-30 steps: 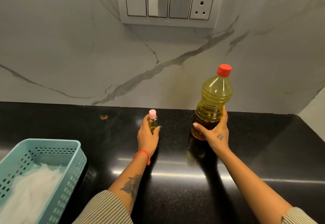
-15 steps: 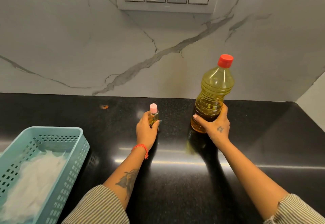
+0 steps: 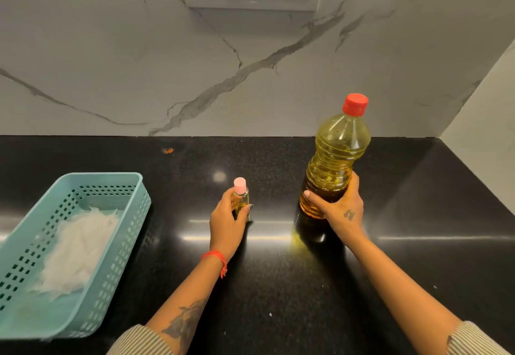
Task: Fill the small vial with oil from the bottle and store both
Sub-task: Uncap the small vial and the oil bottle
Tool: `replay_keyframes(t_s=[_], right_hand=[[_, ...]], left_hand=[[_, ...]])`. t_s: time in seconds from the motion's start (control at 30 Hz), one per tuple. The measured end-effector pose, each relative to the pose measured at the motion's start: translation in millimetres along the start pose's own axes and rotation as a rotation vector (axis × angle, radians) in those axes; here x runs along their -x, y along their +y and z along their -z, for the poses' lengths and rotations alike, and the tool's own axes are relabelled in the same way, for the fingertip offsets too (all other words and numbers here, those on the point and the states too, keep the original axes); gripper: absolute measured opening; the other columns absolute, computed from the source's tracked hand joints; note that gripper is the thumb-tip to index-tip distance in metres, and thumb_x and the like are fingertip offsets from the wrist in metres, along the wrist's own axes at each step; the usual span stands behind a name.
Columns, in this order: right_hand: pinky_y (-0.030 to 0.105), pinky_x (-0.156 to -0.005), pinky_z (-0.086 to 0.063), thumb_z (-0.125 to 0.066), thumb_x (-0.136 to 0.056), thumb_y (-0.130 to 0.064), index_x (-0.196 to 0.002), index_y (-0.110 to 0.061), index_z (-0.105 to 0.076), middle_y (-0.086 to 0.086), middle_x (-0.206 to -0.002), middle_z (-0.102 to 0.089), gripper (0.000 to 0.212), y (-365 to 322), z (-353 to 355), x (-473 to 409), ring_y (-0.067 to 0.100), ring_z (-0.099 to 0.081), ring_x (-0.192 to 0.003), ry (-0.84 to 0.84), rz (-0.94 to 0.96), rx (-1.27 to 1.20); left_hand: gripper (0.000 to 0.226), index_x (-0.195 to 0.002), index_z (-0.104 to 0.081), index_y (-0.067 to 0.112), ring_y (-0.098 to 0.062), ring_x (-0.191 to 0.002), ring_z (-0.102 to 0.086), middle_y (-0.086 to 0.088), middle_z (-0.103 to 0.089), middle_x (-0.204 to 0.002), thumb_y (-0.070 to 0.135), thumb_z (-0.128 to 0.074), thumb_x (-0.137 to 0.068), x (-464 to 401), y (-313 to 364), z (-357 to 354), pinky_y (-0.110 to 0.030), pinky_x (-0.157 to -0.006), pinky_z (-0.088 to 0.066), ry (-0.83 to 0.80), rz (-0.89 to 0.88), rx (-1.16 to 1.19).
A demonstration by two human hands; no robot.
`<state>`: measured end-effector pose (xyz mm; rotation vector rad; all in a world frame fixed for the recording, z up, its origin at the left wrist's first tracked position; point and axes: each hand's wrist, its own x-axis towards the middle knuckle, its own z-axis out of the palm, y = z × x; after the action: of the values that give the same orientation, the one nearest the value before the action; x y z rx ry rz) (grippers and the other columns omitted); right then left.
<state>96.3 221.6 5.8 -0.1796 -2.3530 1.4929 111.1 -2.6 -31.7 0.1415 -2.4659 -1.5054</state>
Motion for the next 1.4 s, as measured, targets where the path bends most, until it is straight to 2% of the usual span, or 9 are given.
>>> replay_keyframes(t_s=[0.23, 0.37, 0.6, 0.77, 0.93, 1.07, 1.23, 1.33, 1.4], right_hand=[[0.023, -0.087, -0.038, -0.084, -0.061, -0.033, -0.131, -0.023, -0.034, -0.010, -0.114, -0.050, 0.087, -1, 19, 44, 0.008, -0.049, -0.104, 0.006, -0.013, -0.023], [0.029, -0.091, -0.042, -0.085, -0.059, -0.035, -0.130, -0.025, -0.033, -0.010, -0.116, -0.051, 0.089, 1, 26, 65, 0.010, -0.051, -0.106, 0.015, -0.021, -0.024], [0.030, -0.091, -0.041, -0.084, -0.058, -0.036, -0.131, -0.024, -0.033, -0.011, -0.115, -0.050, 0.089, 0, 36, 94, 0.010, -0.050, -0.106, 0.013, -0.020, -0.025], [0.029, -0.093, -0.041, -0.083, -0.058, -0.038, -0.134, -0.025, -0.030, -0.010, -0.119, -0.049, 0.093, -5, 40, 101, 0.011, -0.049, -0.110, -0.024, -0.038, -0.042], [0.034, -0.103, -0.037, -0.080, -0.053, -0.048, -0.142, -0.024, -0.021, -0.003, -0.138, -0.041, 0.110, -9, 48, 110, 0.013, -0.041, -0.126, -0.023, -0.067, -0.074], [0.037, -0.077, -0.051, -0.077, -0.061, -0.057, -0.121, -0.025, -0.043, -0.001, -0.106, -0.054, 0.076, -23, 51, 149, 0.015, -0.055, -0.094, 0.217, 0.033, 0.004], [0.019, -0.063, -0.049, -0.068, -0.070, -0.050, -0.109, -0.030, -0.052, -0.010, -0.091, -0.059, 0.047, -55, 23, 155, 0.005, -0.057, -0.081, -0.127, 0.250, 0.026], [0.016, -0.062, -0.046, -0.067, -0.075, -0.049, -0.111, -0.030, -0.055, -0.012, -0.092, -0.058, 0.042, -70, -4, 132, 0.004, -0.055, -0.079, -0.279, 0.395, 0.115], [0.012, -0.065, -0.041, -0.066, -0.078, -0.045, -0.115, -0.024, -0.057, -0.009, -0.094, -0.057, 0.043, -78, -24, 116, 0.003, -0.053, -0.077, -0.334, 0.470, 0.204]], left_hand=[[0.041, -0.122, -0.049, 0.021, -0.011, -0.099, -0.057, 0.005, -0.060, -0.107, 0.015, -0.064, -0.084, 38, 1, 13, -0.019, -0.080, -0.040, -0.001, -0.014, -0.018], [0.041, -0.121, -0.050, 0.022, -0.009, -0.096, -0.057, 0.008, -0.060, -0.104, 0.017, -0.065, -0.083, 56, 1, 18, -0.008, -0.074, -0.037, 0.000, -0.023, -0.045], [0.041, -0.121, -0.051, 0.019, -0.010, -0.097, -0.056, 0.002, -0.062, -0.110, 0.016, -0.066, -0.083, 84, 3, 24, -0.020, -0.080, -0.040, 0.002, -0.021, -0.047], [0.041, -0.122, -0.050, 0.019, -0.007, -0.096, -0.054, 0.008, -0.057, -0.107, 0.018, -0.065, -0.083, 94, 6, 27, -0.006, -0.073, -0.035, 0.000, -0.017, -0.041], [0.047, -0.124, -0.047, 0.022, -0.007, -0.098, -0.055, 0.007, -0.058, -0.109, 0.021, -0.068, -0.082, 99, 8, 29, -0.020, -0.082, -0.042, -0.013, 0.007, -0.006], [0.058, -0.129, -0.044, 0.024, -0.006, -0.102, -0.053, 0.012, -0.053, -0.112, 0.024, -0.071, -0.078, 101, 11, 30, -0.017, -0.083, -0.039, -0.022, 0.019, 0.027], [0.059, -0.129, -0.043, 0.024, -0.005, -0.103, -0.052, 0.013, -0.052, -0.113, 0.023, -0.072, -0.077, 100, 14, 33, -0.010, -0.081, -0.038, -0.022, 0.005, 0.016], [0.056, -0.127, -0.045, 0.027, -0.008, -0.105, -0.055, 0.009, -0.057, -0.116, 0.024, -0.072, -0.077, 97, 15, 34, -0.018, -0.085, -0.042, -0.030, -0.001, 0.012], [0.052, -0.123, -0.047, 0.028, -0.008, -0.102, -0.058, 0.007, -0.061, -0.114, 0.021, -0.071, -0.078, 96, 16, 36, -0.012, -0.080, -0.042, -0.037, 0.002, -0.005]])
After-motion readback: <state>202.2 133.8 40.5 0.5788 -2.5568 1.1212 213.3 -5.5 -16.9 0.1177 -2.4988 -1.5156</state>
